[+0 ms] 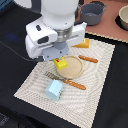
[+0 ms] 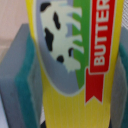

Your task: Interact with the objects in diverse but meaningful ways.

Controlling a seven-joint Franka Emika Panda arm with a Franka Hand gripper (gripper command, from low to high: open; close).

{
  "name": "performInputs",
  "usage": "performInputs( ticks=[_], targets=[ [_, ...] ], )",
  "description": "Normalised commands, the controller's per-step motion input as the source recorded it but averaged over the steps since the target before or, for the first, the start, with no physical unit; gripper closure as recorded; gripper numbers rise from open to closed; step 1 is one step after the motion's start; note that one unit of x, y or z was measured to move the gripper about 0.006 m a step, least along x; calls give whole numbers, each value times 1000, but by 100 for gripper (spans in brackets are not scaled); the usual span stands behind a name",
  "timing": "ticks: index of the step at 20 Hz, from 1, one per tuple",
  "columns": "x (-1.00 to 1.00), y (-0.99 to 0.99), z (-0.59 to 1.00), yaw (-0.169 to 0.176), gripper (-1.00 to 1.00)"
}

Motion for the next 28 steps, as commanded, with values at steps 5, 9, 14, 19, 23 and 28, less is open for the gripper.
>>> performInputs(
  ticks=[5, 9, 14, 19, 23, 28],
  targets=[
    [-1000, 0, -2, 0, 100],
    [-1000, 0, -56, 0, 100],
    [-1000, -20, -149, 0, 100],
    [-1000, -149, -281, -24, 100],
    [-916, -303, -396, -51, 100],
    [-909, -315, -473, -61, 100]
  ],
)
